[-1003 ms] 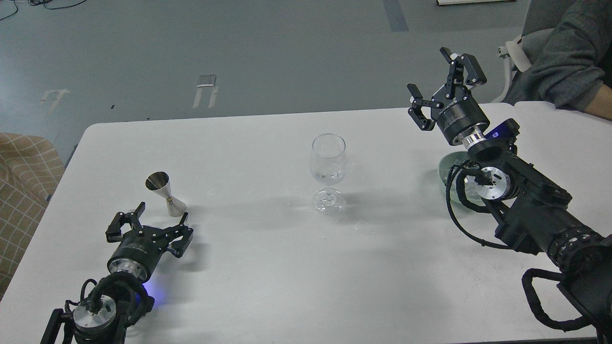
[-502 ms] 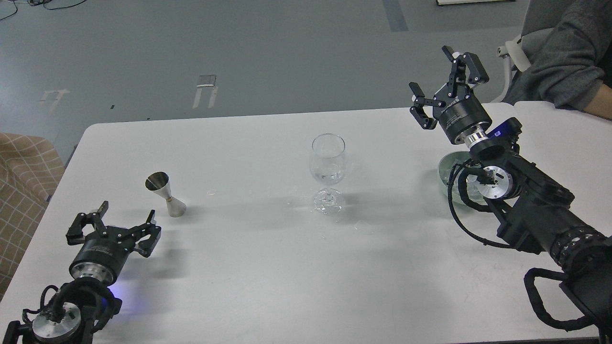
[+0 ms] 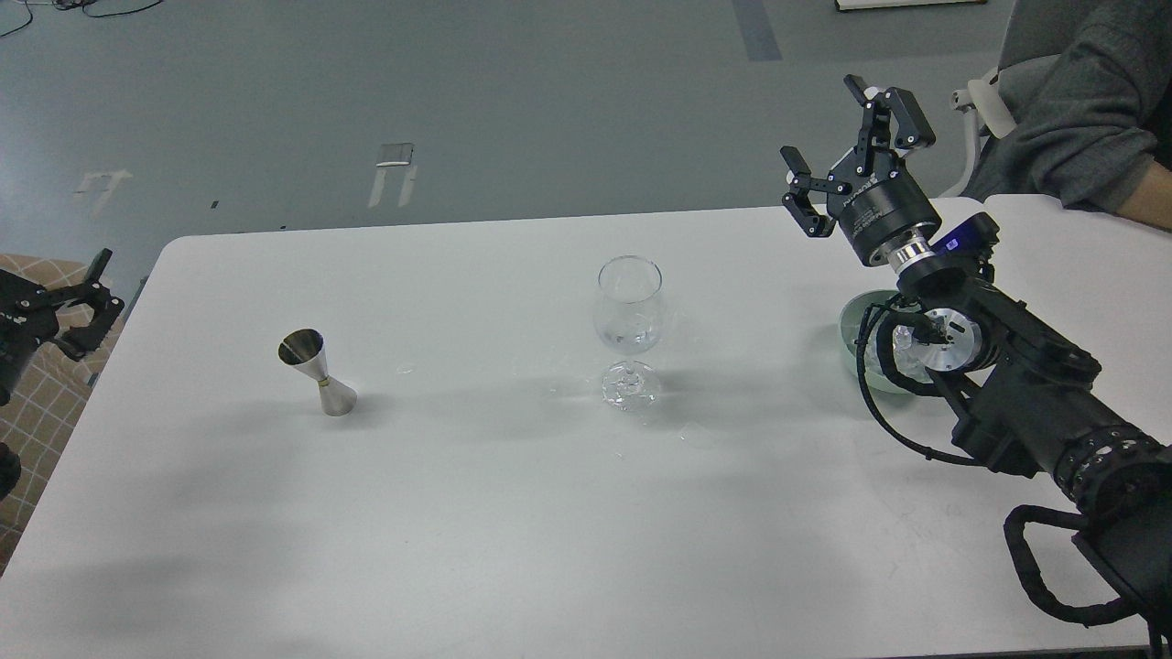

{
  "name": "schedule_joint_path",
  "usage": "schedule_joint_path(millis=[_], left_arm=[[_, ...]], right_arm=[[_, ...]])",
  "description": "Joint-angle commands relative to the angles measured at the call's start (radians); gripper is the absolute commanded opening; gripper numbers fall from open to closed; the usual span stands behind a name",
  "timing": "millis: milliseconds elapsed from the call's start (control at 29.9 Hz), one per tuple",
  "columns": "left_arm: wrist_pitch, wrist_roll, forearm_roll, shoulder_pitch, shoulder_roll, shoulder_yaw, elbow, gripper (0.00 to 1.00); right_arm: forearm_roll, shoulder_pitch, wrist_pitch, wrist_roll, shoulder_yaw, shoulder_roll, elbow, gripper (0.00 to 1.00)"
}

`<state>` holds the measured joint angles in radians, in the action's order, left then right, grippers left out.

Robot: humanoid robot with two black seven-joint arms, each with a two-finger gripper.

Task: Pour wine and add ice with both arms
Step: 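Withdraw the left gripper away from the jigger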

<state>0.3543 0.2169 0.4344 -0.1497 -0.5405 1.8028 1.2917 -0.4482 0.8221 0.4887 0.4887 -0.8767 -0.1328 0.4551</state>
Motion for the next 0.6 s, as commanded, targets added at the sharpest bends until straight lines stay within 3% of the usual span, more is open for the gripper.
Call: schedule_joint_path(millis=[0,134,268,435,569], left_arm=[[0.04,-0.045,0.196,-0.134,-0.006,-0.092,-0.006,0.98],[0.029,-0.091,0.277,-0.253,0.0,-0.244,-0.009,0.97],[0.017,-0.09,0.283,-0.297,0.048,-0.298,-0.009,0.97],[0.011,-0.082,0.287,-0.309,0.137,-0.306,-0.009,0.97],[0.011,-0.08,0.29,-0.307,0.168,-0.306,-0.009,0.97]], right_arm=[[-0.098,0.02,-0.018,0.0,0.1,-0.097,0.083,1.0],[-0.147,0.048,-0.088,0.0,0.209,-0.256,0.227,1.0],[-0.222,0.054,-0.124,0.0,0.252,-0.419,0.353,1.0],[-0.53,0.034,-0.182,0.0,0.263,-0.663,0.546,1.0],[-0.736,0.014,-0.22,0.0,0.278,-0.743,0.605,1.0]])
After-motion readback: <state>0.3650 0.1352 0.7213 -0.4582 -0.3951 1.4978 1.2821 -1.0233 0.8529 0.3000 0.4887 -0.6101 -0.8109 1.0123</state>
